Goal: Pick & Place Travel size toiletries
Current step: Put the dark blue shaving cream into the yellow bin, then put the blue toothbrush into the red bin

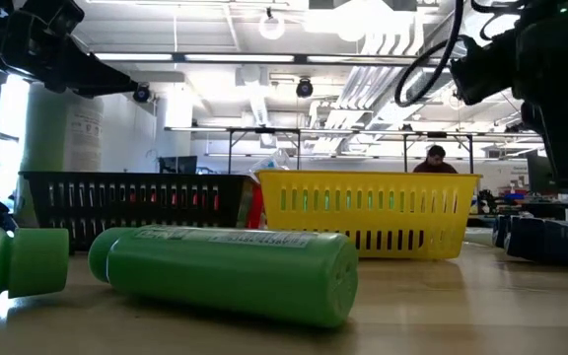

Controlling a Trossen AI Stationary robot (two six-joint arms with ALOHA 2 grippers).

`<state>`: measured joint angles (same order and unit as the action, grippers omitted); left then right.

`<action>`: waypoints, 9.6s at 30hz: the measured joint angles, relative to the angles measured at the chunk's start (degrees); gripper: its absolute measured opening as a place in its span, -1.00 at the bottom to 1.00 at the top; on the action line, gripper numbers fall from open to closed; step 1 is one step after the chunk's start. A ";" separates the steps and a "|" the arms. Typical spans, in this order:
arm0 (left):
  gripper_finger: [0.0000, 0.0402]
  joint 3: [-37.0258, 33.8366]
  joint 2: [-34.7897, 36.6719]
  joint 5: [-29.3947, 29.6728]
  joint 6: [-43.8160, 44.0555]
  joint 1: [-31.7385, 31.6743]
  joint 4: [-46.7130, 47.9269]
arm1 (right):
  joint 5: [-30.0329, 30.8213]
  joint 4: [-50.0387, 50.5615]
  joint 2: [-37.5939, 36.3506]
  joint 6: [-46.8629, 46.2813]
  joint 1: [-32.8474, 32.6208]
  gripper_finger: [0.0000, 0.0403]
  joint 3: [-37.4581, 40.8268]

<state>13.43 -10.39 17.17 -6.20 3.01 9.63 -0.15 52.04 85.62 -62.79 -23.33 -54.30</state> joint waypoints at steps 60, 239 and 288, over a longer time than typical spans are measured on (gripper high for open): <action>-0.13 -0.02 0.00 0.00 -1.03 -0.01 0.02 | 1.42 -17.36 2.36 5.60 0.11 -0.13 12.36; -0.13 0.02 0.02 -0.02 0.44 -0.01 0.83 | -7.56 -20.50 -7.98 50.64 37.71 -0.99 7.64; -0.13 -0.07 0.03 -0.01 0.57 -0.02 0.85 | 6.27 -17.16 -7.19 20.35 19.76 -0.05 11.93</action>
<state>13.37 -10.37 17.16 -5.63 2.99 10.48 6.13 34.87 78.43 -42.44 -3.58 -42.37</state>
